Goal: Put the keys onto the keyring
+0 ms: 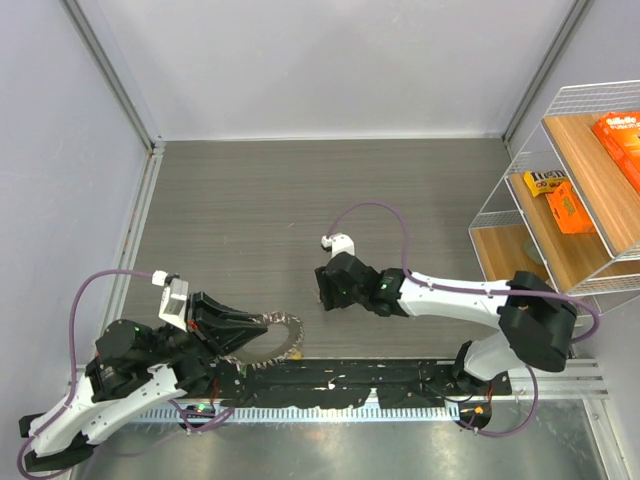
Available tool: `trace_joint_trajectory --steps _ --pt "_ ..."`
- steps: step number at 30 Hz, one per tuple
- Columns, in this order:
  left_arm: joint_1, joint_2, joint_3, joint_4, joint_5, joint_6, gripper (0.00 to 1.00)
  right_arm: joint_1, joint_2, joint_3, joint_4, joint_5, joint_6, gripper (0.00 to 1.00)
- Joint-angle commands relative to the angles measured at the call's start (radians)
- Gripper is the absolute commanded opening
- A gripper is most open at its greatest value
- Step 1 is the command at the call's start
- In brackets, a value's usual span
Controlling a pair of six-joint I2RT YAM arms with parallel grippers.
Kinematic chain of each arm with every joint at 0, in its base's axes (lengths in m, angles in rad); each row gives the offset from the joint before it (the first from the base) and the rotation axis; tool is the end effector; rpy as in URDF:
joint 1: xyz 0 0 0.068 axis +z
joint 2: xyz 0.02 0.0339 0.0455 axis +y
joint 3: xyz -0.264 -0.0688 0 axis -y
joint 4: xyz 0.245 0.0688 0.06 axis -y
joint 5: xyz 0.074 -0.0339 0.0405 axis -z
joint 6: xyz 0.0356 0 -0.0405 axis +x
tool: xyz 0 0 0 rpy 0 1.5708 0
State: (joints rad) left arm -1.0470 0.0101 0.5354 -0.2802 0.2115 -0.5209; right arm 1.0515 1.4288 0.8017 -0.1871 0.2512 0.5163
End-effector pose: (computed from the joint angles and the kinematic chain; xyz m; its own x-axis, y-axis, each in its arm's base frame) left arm 0.0153 -0.0414 0.3173 -0.3668 -0.3379 -0.8668 0.8831 0.1666 -0.4386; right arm 0.1519 0.2480 0.2008 -0.6872 -0.2386 -0.6862 -0.4795 0.8585 0.1817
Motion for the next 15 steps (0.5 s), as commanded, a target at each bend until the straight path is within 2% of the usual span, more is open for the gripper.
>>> trace_joint_trajectory --steps 1,9,15 --pt "0.002 -0.209 0.017 0.084 0.016 -0.016 0.00 -0.002 0.053 0.112 0.006 -0.021 -0.022 0.62" --pt "0.002 -0.243 0.014 0.072 0.014 -0.014 0.00 0.041 0.188 0.174 -0.014 0.034 0.053 0.66" --pt "0.002 -0.259 0.023 0.049 0.023 -0.019 0.00 0.050 0.248 0.171 0.000 0.080 0.079 0.75"
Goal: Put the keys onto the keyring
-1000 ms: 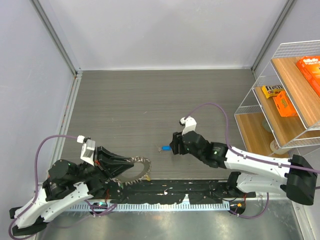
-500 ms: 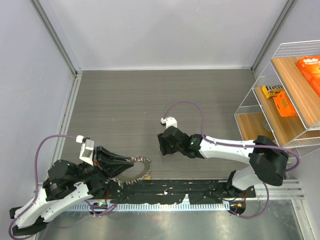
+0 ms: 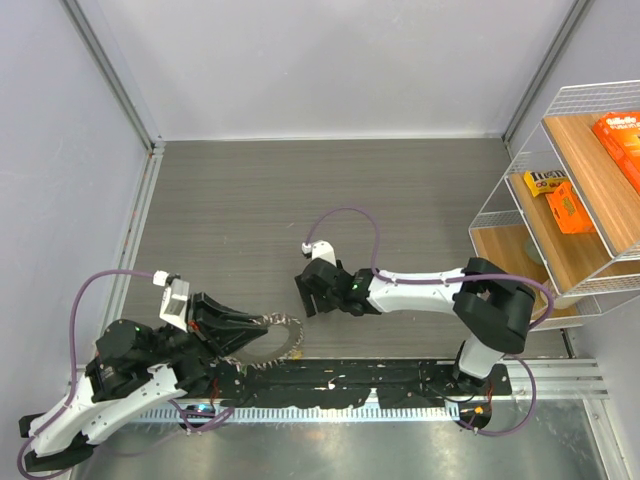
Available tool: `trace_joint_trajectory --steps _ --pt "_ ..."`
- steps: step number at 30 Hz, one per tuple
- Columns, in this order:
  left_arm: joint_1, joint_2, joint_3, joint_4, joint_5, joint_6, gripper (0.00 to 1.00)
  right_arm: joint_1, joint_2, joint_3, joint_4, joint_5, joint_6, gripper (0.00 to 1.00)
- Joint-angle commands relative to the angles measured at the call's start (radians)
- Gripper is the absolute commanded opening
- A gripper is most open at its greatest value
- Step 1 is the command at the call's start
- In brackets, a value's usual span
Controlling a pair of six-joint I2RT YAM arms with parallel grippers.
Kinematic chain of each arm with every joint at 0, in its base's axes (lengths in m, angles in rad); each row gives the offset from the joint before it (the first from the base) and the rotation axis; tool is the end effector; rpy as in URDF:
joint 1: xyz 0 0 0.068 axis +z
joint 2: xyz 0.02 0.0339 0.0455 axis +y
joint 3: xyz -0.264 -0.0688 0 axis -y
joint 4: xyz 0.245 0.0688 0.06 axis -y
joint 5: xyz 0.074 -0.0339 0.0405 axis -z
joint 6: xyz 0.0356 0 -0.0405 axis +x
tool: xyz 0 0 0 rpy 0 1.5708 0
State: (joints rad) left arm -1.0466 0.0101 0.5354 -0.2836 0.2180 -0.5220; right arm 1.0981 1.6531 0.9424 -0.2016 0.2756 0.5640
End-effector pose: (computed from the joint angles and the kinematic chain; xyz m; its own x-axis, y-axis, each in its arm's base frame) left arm 0.0151 -0.0415 0.3170 -0.3700 -0.3326 -0.8674 0.8835 0.1627 -0.4392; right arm 0.1601 0.2919 0.1766 -0.7218 -0.2817 -0.6322 -0.4675 0.8720 0.1452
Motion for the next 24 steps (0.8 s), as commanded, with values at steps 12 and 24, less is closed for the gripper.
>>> trace_joint_trajectory --steps 12,24 --pt "0.002 -0.292 0.034 0.011 0.004 -0.009 0.00 0.002 0.089 -0.014 0.013 0.100 0.068 0.78" --pt "0.002 -0.286 0.037 0.006 -0.003 -0.003 0.00 0.017 0.044 -0.128 0.042 0.141 0.054 0.05"
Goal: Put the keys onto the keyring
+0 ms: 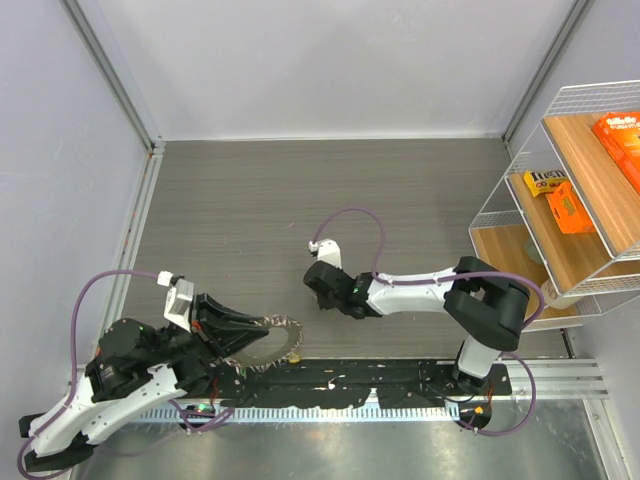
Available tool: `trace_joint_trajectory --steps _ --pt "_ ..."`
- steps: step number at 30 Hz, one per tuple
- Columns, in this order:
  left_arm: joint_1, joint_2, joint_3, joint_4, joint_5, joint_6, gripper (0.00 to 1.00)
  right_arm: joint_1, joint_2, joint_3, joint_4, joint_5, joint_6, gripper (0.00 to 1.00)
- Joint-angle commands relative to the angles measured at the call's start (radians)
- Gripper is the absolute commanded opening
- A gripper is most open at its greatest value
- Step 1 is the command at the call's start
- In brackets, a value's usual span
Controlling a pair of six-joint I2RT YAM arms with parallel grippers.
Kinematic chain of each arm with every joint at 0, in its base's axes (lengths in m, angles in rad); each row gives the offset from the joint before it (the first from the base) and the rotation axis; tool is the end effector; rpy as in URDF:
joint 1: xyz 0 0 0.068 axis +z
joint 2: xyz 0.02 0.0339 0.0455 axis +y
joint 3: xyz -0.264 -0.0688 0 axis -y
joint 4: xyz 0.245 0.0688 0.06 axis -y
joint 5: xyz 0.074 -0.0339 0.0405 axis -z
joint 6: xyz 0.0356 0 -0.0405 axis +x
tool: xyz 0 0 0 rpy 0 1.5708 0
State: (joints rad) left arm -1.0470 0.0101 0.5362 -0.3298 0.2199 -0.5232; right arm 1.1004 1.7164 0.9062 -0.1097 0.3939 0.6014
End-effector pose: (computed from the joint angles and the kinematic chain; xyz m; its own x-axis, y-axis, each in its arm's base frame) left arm 0.0155 -0.0423 0.3123 -0.3912 -0.2976 -0.8708 0.8735 0.1780 -0.4532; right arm 0.1642 0.2928 0.1536 -0.7034 -0.2306 -0.6723 -0.3878 0.9172 0.0911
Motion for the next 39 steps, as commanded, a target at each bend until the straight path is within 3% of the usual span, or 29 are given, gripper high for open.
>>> trace_joint_trajectory --steps 1,11,19,23,26,29,32,35,39 --pt "0.004 -0.283 0.033 0.057 -0.004 0.000 0.00 0.021 -0.034 -0.098 -0.056 0.042 0.017 0.05" --pt "0.004 -0.257 0.027 0.095 0.006 -0.009 0.00 0.052 -0.202 -0.116 -0.102 0.080 -0.005 0.06" --pt "0.002 -0.230 0.025 0.103 0.013 -0.008 0.00 0.104 -0.535 -0.119 -0.171 0.051 -0.087 0.06" --pt "0.005 -0.216 0.022 0.120 0.019 -0.005 0.00 0.114 -0.695 -0.109 -0.212 -0.067 -0.214 0.05" --pt "0.002 -0.206 0.013 0.136 0.026 -0.006 0.00 0.125 -0.799 -0.099 -0.277 -0.047 -0.282 0.06" --pt "0.002 -0.199 -0.001 0.163 0.032 -0.012 0.00 0.125 -0.868 -0.156 -0.219 -0.111 -0.354 0.06" --pt "0.004 -0.193 -0.007 0.178 0.039 -0.023 0.00 0.125 -0.876 -0.211 -0.194 -0.102 -0.328 0.05" --pt "0.002 -0.188 -0.007 0.184 0.042 -0.027 0.00 0.131 -0.908 -0.262 -0.067 -0.188 -0.308 0.06" --pt "0.002 -0.177 -0.015 0.189 0.049 -0.029 0.00 0.136 -0.969 -0.239 -0.056 -0.283 -0.340 0.05"
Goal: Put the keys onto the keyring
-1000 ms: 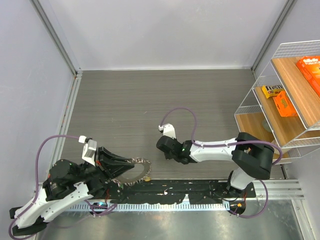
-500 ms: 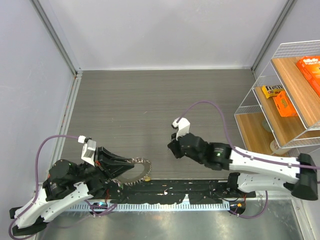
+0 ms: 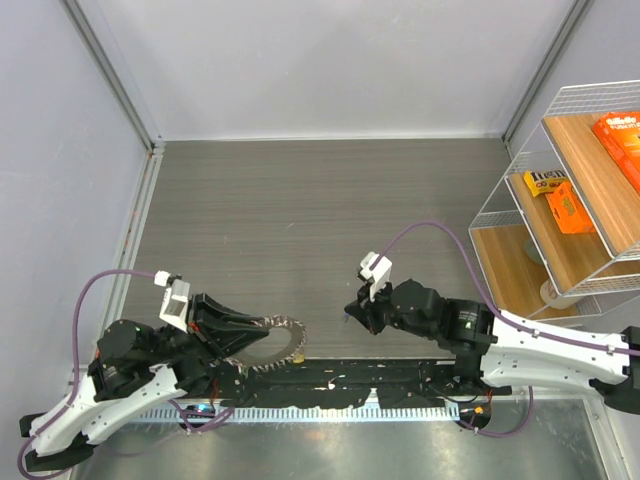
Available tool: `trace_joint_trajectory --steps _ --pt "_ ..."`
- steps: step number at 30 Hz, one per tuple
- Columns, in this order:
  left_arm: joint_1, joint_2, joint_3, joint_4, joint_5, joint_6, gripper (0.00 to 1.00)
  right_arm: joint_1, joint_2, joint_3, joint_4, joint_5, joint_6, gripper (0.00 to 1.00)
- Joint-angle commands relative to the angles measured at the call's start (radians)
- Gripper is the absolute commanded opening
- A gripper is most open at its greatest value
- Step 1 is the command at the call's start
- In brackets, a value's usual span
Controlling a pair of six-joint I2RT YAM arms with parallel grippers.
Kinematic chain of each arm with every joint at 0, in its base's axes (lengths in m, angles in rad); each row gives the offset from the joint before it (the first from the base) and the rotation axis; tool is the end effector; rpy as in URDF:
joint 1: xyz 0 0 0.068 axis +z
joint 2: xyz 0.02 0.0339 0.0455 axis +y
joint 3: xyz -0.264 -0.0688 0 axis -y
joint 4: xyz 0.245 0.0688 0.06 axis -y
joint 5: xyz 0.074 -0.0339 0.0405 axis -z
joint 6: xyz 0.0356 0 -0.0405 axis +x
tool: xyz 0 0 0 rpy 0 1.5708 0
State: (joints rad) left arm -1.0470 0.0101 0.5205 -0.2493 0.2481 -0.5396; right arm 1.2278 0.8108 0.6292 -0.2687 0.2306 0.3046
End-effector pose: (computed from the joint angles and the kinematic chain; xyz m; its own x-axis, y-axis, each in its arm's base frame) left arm 0.0151 -0.0436 0.3162 -0.3815 -0.3353 -0.8614 0.8883 0.1249 -0.4420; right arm 0.0708 0.1741 0.2723 -0.3938 -0.2347 -0.8887 -0.7647 0.6201 0.1751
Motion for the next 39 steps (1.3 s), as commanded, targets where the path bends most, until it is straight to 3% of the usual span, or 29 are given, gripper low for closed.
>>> trace_joint_trajectory --steps 1,11,25,39 --pt "0.002 -0.174 -0.004 0.111 0.020 -0.013 0.00 0.007 -0.062 0.074 0.091 -0.154 -0.059 0.05" --pt "0.002 -0.142 -0.019 0.186 0.052 -0.017 0.00 0.009 -0.071 0.319 -0.070 -0.431 -0.150 0.05" --pt "0.004 -0.056 -0.020 0.309 0.149 -0.043 0.00 0.010 0.093 0.604 -0.204 -0.703 -0.271 0.06" --pt "0.004 0.030 -0.031 0.370 0.218 -0.037 0.00 0.009 0.277 0.943 -0.313 -0.665 -0.415 0.05"
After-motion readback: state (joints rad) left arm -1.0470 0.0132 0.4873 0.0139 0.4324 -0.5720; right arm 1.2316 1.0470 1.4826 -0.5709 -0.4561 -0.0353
